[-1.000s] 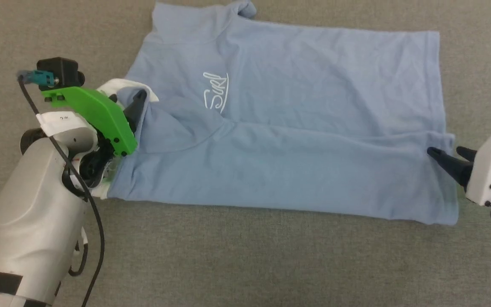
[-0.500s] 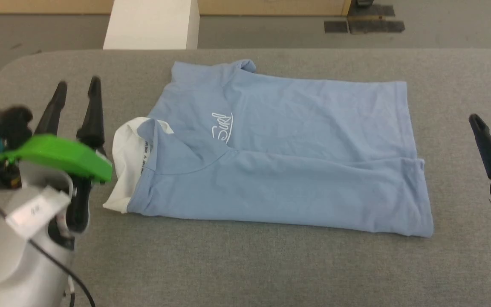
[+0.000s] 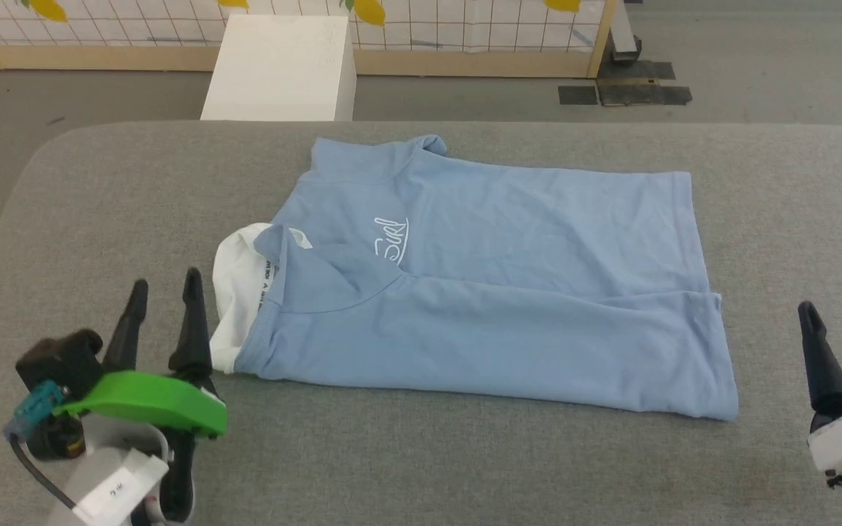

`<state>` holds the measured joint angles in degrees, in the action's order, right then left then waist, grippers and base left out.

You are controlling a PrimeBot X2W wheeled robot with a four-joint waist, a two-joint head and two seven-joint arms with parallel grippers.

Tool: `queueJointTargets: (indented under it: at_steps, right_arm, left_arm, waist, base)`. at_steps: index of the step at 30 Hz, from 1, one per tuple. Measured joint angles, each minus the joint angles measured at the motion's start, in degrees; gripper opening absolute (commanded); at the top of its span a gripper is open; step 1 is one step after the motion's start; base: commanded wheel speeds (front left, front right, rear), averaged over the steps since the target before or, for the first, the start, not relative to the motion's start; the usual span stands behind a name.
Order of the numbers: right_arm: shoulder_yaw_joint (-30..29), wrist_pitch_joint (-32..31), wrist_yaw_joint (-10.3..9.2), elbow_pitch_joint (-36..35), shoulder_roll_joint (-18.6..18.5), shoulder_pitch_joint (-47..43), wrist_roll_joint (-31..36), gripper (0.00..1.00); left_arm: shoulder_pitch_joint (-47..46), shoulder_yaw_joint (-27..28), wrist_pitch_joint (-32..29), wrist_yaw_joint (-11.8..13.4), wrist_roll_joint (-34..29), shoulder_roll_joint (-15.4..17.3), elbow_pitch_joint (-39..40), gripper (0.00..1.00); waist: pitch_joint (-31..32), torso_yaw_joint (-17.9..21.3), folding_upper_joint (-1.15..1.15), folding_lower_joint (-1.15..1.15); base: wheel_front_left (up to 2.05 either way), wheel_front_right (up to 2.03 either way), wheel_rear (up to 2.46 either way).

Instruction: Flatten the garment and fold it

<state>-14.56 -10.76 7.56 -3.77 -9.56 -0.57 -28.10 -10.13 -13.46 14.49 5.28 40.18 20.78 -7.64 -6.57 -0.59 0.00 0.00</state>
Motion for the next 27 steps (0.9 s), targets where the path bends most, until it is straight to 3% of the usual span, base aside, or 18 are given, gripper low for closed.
queueJointTargets:
  at_steps: [7, 10, 22, 27]
  right_arm:
    - [-0.04, 1.47, 0.00, 2.38, 0.14, -1.01, -0.82, 1.00]
    - [-0.05, 1.51, 0.00, 2.59, -0.01, -1.02, -0.82, 1.00]
    - [0.78, 0.68, 0.00, 2.65, 0.18, -0.65, -1.41, 1.00]
    - [1.12, 0.60, 0.00, 2.45, 0.33, 0.35, -1.60, 1.00]
  left_arm:
    - [2.39, -1.02, -2.15, -0.18, -1.97, -0.75, -2.60, 1.00]
    - [1.69, -3.16, -9.11, -0.12, -2.18, 0.58, -3.50, 1.00]
    - [-13.06, -13.26, -49.54, 2.98, -2.42, 6.72, -3.75, 1.00]
    - [-15.88, -15.17, -56.53, 4.43, -3.35, 7.95, -6.93, 1.00]
  waist:
    - [0.47, 0.12, 0.00, 0.00]
    - [0.27, 0.13, 0.00, 0.00]
    - [-3.23, 0.31, 0.00, 0.00]
    - [-5.38, 0.96, 0.00, 0.00]
  base:
    - [0.00, 0.00, 0.00]
    - [0.00, 0.00, 0.00]
    - [0.00, 0.00, 0.00]
    - [0.00, 0.00, 0.00]
